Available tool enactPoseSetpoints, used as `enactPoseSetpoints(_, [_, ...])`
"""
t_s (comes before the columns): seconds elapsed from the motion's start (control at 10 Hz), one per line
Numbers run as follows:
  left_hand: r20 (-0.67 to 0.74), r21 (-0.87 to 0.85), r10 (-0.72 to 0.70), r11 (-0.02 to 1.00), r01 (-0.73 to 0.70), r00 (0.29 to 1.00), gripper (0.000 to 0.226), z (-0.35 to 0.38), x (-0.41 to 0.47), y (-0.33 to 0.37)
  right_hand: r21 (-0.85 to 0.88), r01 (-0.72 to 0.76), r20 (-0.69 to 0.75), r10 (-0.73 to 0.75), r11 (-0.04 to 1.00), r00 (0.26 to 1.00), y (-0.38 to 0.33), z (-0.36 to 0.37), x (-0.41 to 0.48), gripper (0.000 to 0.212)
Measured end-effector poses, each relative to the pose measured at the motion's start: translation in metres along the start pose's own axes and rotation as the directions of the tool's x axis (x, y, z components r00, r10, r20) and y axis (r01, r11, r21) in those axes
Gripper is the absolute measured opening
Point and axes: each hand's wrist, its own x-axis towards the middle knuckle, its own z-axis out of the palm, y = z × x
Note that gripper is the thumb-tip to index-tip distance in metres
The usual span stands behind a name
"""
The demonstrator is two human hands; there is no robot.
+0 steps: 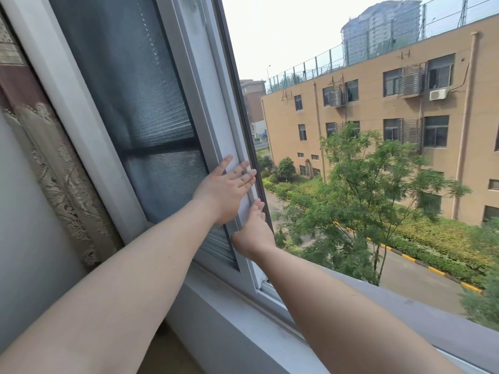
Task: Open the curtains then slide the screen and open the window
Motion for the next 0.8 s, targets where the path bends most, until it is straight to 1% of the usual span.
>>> enactPoseSetpoints(0.1, [0.023, 0.010, -0.012, 1.000, 0.011, 1.000, 0.061, -0.002, 0.001, -0.001, 0.027, -0.011, 0.007, 0.011, 1.000, 1.000, -0.004, -0.003, -0.001, 0.093])
enactPoseSetpoints(0.2, [0.058, 0.012, -0.017, 1.000, 0.016, 0.998, 0.062, -0.007, 0.002, -0.001, 0.031, -0.018, 0.056, 0.016, 0.999, 0.998, -0.007, -0.011, -0.002, 0.090])
enactPoseSetpoints(0.3, [0.111, -0.008, -0.023, 1.000, 0.024, 0.994, 0.063, -0.016, 0.001, -0.001, -0.023, -0.001, 0.119, 0.004, 1.000, 0.993, -0.002, -0.025, -0.004, 0.086])
enactPoseSetpoints(0.4, [0.178, -0.049, -0.019, 0.998, 0.028, 0.984, 0.066, -0.028, 0.004, -0.002, -0.048, -0.007, 0.130, 0.013, 0.999, 0.991, 0.004, -0.044, -0.007, 0.087])
enactPoseSetpoints(0.5, [0.188, -0.074, -0.011, 0.997, 0.025, 0.982, 0.068, -0.044, 0.002, -0.005, -0.048, 0.046, 0.045, -0.044, 0.998, 0.998, 0.008, -0.064, -0.020, 0.085])
enactPoseSetpoints(0.6, [0.036, -0.020, 0.022, 1.000, -0.021, 0.999, 0.062, -0.046, -0.010, 0.005, -0.015, 0.086, -0.042, -0.087, 0.996, 0.995, 0.016, -0.085, -0.040, 0.073])
enactPoseSetpoints(0.7, [-0.063, -0.136, -0.017, 0.991, 0.009, 0.998, 0.059, -0.055, -0.029, 0.021, -0.104, 0.152, -0.172, -0.168, 0.983, 0.971, 0.034, -0.114, -0.061, 0.026])
enactPoseSetpoints(0.8, [-0.136, -0.344, -0.033, 0.939, -0.016, 0.990, 0.063, -0.048, -0.076, 0.074, -0.065, 0.158, -0.335, -0.171, 0.985, 0.927, 0.051, -0.156, -0.095, 0.054])
